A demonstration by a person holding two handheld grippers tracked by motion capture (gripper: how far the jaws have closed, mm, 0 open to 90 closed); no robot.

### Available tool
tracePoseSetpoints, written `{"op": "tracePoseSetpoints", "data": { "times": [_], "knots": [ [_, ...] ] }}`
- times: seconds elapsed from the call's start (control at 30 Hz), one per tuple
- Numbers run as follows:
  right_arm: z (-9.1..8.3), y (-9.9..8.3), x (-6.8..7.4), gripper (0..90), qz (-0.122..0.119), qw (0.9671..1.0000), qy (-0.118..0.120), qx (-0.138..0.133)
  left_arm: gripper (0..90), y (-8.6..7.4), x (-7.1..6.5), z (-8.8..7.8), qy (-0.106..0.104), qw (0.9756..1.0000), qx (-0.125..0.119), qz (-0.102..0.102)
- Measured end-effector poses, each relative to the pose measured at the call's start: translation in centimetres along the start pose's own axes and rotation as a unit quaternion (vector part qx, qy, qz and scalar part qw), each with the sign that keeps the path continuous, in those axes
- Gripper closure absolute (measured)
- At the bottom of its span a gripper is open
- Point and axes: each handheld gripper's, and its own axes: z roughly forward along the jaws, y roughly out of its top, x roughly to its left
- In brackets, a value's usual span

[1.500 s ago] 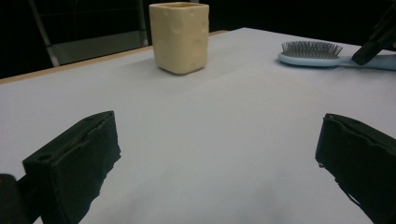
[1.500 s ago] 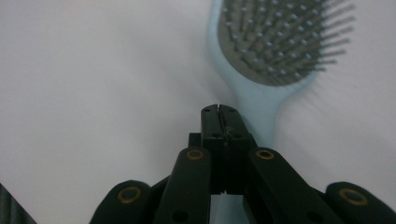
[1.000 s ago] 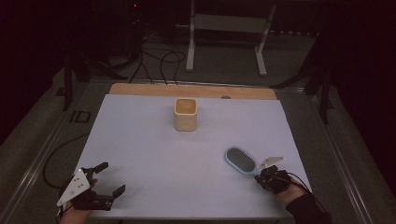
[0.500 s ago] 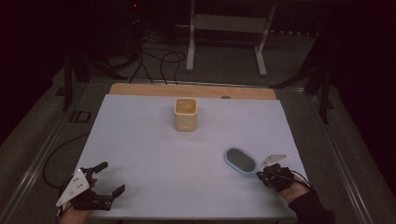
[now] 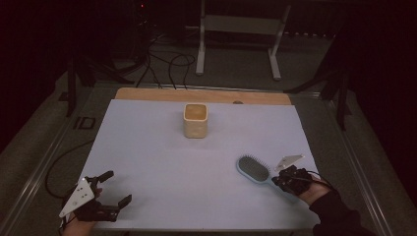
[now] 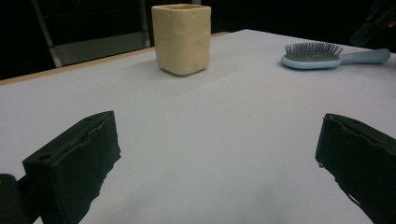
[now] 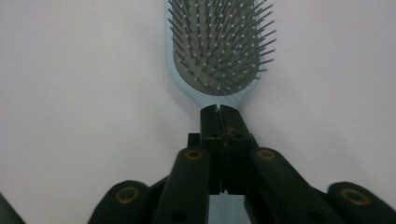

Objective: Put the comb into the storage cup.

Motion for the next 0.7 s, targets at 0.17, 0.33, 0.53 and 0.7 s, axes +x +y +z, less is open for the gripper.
{"op": "tracePoseSetpoints", "data": {
  "times": [0.17,0.33,0.53,0.7],
  "knots": [
    [0.0,0.3,-0.6,77.2,-0.012,0.9999,0.004,0.01,0.0,0.0,0.0,0.0,0.0,1.0,-0.001,-0.002],
    [0.5,0.5,-0.8,61.7,-0.018,0.9995,0.007,0.023,0.0,0.0,-0.1,0.0,-0.001,1.0,-0.001,0.0],
    [1.2,0.7,-1.1,40.6,-0.021,0.9989,0.02,0.037,0.0,0.0,0.0,0.0,0.0,1.0,0.0,-0.003],
    [1.8,0.8,-1.5,25.1,-0.022,0.9972,0.043,0.056,0.0,0.0,0.0,0.0,-0.001,1.0,0.003,-0.003]
  ]
}}
